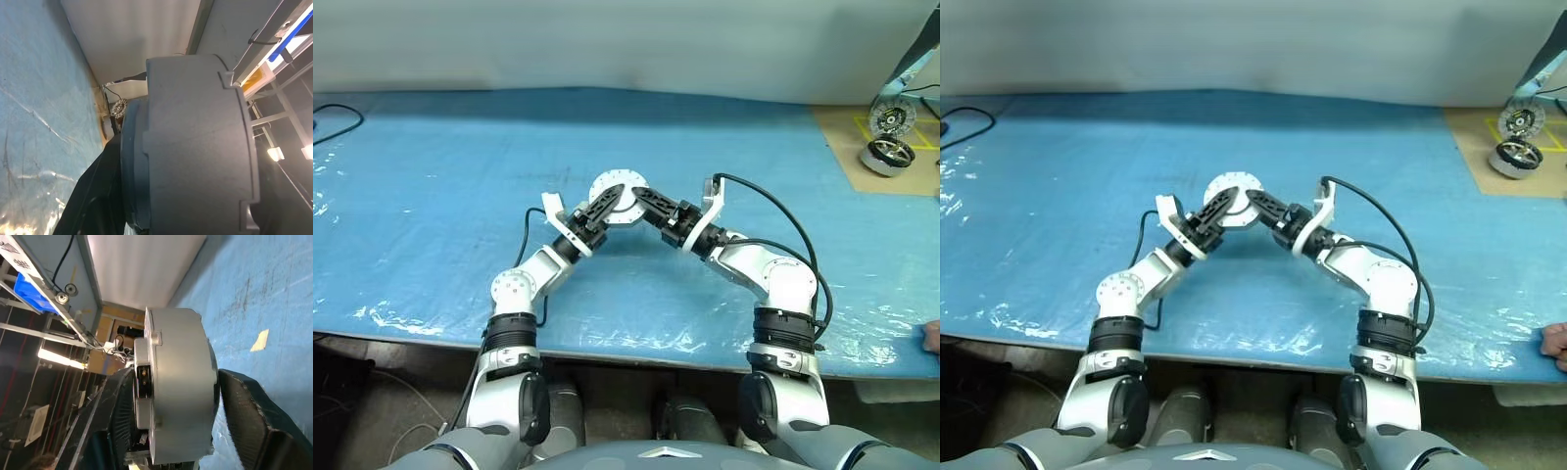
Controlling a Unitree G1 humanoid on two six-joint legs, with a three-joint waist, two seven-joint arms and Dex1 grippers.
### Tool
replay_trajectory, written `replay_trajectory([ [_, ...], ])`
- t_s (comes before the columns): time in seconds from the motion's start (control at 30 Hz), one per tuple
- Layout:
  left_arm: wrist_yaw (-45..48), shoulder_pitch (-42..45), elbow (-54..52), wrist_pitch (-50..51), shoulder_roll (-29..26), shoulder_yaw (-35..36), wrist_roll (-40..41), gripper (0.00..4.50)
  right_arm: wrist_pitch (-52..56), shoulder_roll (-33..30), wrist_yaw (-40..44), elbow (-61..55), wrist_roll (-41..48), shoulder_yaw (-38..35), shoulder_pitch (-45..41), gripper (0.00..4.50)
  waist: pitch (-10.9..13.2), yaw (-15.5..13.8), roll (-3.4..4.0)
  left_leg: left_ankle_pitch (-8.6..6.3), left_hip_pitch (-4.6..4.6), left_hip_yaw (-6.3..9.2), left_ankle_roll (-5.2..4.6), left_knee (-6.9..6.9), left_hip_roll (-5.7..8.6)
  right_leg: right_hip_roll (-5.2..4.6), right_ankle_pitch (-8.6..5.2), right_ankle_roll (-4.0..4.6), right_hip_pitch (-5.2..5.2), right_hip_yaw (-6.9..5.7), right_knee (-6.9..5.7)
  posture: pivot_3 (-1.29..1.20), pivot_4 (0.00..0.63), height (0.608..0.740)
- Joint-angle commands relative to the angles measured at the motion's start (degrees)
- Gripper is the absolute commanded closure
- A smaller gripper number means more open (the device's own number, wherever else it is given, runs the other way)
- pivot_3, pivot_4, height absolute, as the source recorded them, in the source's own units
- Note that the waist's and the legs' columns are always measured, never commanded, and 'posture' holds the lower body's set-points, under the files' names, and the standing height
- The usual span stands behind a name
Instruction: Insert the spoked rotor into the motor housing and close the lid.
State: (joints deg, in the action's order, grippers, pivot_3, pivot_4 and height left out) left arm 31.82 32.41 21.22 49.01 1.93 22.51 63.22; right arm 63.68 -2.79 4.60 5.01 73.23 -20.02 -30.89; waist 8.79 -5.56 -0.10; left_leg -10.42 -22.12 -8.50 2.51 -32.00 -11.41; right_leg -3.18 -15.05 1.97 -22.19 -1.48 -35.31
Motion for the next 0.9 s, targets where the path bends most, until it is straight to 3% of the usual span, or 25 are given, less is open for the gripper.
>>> replay_trajectory([
  [0.03,1.6,4.8,0.0,-5.8,-2.0,1.8,-1.3,2.06,0.3,-0.4,1.1,-2.0,2.0,0.4,-1.0,0.54,0.0,0.1,-0.01,0.00,0.01,0.00,0.00,0.00,-0.01,0.01,0.00,0.00,0.00,0.00,-0.01,0.00,0.150,0.740],
  [0.07,1.5,6.2,1.8,-7.5,-2.8,3.2,-1.3,2.06,0.9,-0.5,0.9,-1.6,2.4,0.6,-0.9,0.20,0.0,0.1,-0.01,0.00,0.02,0.00,0.00,0.00,-0.01,0.01,0.00,0.00,-0.01,0.00,-0.02,0.00,0.150,0.740],
  [0.27,3.3,10.8,8.5,-13.9,-7.8,6.9,-2.8,2.06,-0.7,-1.7,0.6,-2.1,0.3,0.9,-0.7,0.20,0.0,0.0,-0.02,0.00,-0.01,0.01,0.00,0.00,0.01,0.01,0.00,-0.01,-0.03,0.00,0.00,0.00,0.150,0.740],
  [0.47,0.2,10.2,16.7,-21.6,-11.6,6.3,-11.7,2.06,-7.9,-6.6,2.0,-4.6,-12.7,5.4,1.6,0.20,0.1,-0.5,-0.13,0.00,-0.10,0.07,0.00,-0.01,0.04,-0.01,0.01,-0.03,-0.02,-0.05,0.04,0.00,0.150,0.740],
  [0.77,0.3,7.4,20.3,-20.6,-12.6,5.4,-17.1,2.06,-9.6,-7.7,4.7,-8.9,-15.6,6.5,2.3,0.20,0.3,-0.3,-0.46,0.00,-0.24,0.11,0.00,-0.13,0.01,0.00,0.06,-0.11,-0.10,-0.06,0.01,0.00,0.150,0.740],
  [0.9,-0.5,8.0,21.9,-21.5,-13.3,6.1,-18.5,0.70,-10.2,-6.6,4.6,-7.9,-16.4,6.5,1.9,0.16,0.3,-0.2,-0.46,0.00,-0.19,0.11,0.00,-0.18,0.02,-0.01,0.06,-0.10,-0.07,-0.05,-0.07,0.00,0.150,0.740],
])
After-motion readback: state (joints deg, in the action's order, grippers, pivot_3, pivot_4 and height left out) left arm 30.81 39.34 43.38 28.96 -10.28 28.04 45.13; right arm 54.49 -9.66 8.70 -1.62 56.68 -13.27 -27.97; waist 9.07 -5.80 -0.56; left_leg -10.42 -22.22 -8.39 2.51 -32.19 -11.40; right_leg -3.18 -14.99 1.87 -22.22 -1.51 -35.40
